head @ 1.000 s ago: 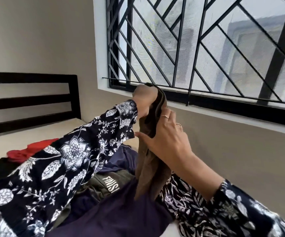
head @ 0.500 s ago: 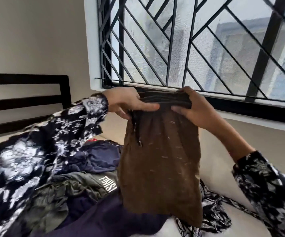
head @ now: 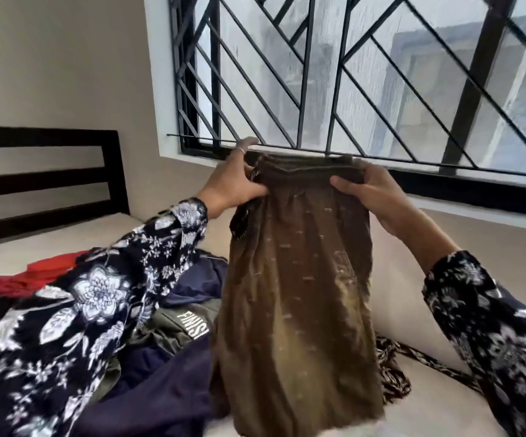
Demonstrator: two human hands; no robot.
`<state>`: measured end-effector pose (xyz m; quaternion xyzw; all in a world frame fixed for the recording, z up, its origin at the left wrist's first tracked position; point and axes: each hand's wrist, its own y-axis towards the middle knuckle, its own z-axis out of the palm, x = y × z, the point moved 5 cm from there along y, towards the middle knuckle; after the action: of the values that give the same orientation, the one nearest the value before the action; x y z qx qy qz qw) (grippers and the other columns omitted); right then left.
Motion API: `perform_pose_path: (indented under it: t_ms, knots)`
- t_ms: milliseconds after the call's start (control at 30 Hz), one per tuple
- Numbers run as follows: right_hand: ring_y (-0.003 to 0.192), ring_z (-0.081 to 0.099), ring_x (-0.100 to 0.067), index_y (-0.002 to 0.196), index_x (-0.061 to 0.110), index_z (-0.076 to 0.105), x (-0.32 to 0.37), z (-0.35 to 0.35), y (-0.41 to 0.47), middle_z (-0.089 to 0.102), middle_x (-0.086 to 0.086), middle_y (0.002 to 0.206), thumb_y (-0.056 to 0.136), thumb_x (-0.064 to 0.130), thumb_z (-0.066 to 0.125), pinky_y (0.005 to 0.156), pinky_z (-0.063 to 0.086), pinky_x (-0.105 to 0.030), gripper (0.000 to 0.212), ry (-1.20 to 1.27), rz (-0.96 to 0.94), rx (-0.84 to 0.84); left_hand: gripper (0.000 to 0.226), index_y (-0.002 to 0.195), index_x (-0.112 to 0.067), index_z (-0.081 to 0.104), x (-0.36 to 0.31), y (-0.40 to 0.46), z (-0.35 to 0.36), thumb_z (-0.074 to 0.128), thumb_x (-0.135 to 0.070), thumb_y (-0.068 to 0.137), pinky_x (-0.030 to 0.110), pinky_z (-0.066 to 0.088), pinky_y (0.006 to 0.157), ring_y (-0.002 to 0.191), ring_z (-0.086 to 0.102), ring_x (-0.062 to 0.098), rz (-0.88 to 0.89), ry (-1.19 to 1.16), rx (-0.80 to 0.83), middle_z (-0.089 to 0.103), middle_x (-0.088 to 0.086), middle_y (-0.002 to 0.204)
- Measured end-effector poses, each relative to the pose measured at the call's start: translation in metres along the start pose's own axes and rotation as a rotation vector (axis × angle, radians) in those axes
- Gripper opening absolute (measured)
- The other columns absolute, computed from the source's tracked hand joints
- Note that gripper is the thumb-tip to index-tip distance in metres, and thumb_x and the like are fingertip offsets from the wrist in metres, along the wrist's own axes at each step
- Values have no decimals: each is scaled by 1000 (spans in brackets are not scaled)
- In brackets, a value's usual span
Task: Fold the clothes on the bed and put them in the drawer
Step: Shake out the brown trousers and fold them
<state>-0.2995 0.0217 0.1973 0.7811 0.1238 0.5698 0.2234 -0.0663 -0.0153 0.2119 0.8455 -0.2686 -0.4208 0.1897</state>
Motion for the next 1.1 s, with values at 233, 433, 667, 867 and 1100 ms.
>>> perform_pose_path:
  t_ms: [233, 433, 667, 867, 1100]
  knots:
    - [91, 67, -7, 102, 22, 62, 46, 2, -27, 72, 9, 92, 70, 25, 72, 83, 53, -22, 33, 112, -139, -11, 38, 116, -8, 61, -16, -3, -21, 74, -9, 80, 26, 52, 91, 96, 65, 7, 0, -328, 52, 68, 0, 106]
    - [102, 65, -5, 114, 19, 60, 24, 23, -113, 72, 9, 104, 75, 16, 66, 84, 51, -17, 40, 61, -63, 217, 35, 110, -14, 57, 6, -89, -2, 69, -4, 79, 17, 47, 90, 99, 60, 1, 20, -495, 163, 66, -8, 101]
    - [97, 67, -26, 116, 18, 63, -91, 74, -247, 69, -14, 108, 80, 23, 76, 80, 55, -36, 38, 162, 327, 517, 41, 113, -18, 57, 91, -238, 65, 76, -10, 77, 11, 44, 90, 102, 60, -4, -269, -445, 604, 68, -18, 107]
    - [116, 61, -18, 123, 16, 58, -150, 97, -297, 67, -4, 119, 77, 37, 79, 102, 46, -39, 56, 123, 567, 587, 43, 120, -32, 56, 137, -290, 103, 73, -19, 82, 9, 41, 93, 114, 55, -8, -459, -354, 796, 62, -28, 119]
    - [101, 68, -16, 120, 13, 60, -193, 99, -233, 71, -7, 110, 85, 3, 67, 87, 54, -26, 37, 145, 678, 392, 35, 116, -17, 65, 190, -235, 137, 73, -15, 82, 24, 49, 92, 106, 64, 8, -646, -483, 501, 71, -6, 112]
